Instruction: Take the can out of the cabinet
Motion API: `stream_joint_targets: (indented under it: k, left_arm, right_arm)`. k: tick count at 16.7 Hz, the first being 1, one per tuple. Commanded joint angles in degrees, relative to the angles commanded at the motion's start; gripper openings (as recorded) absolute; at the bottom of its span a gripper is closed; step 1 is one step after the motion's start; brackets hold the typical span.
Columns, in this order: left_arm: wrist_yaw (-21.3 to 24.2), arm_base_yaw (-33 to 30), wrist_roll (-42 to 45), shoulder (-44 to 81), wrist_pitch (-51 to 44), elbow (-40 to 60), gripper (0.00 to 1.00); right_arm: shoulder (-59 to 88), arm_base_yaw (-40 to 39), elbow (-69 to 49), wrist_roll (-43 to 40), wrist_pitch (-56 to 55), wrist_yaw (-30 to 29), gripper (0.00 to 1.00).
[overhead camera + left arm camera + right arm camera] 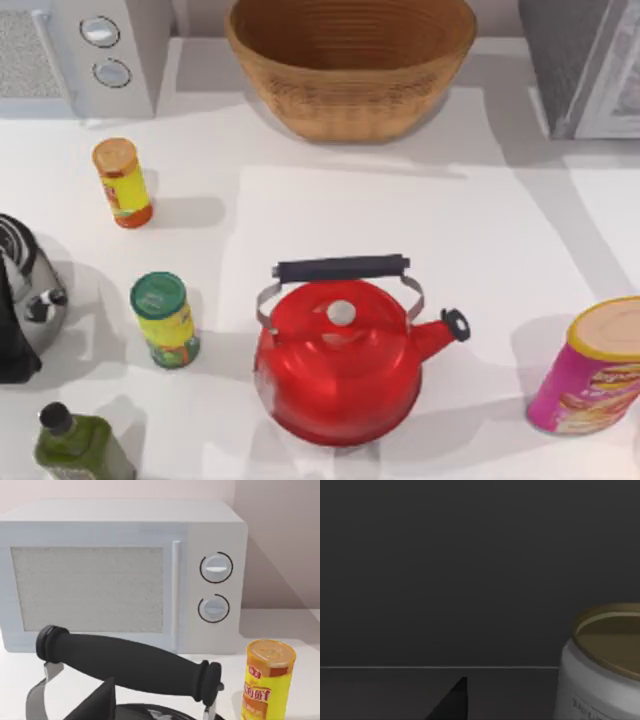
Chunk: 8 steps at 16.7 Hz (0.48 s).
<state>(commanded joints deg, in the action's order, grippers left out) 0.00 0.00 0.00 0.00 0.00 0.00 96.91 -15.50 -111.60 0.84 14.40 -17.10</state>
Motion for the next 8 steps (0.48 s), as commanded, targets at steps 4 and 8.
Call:
stream_joint_targets:
  k: [4, 8]
  left_arm:
    - [0.0, 0.0, 0.0, 0.0, 0.0, 0.0, 1.00]
    - [0.0, 0.0, 0.0, 0.0, 0.0, 0.0, 1.00]
  right_arm:
    - [0.0, 0.0, 0.0, 0.0, 0.0, 0.0, 0.32]
    - [0.0, 0.0, 0.0, 0.0, 0.0, 0.0, 0.02]
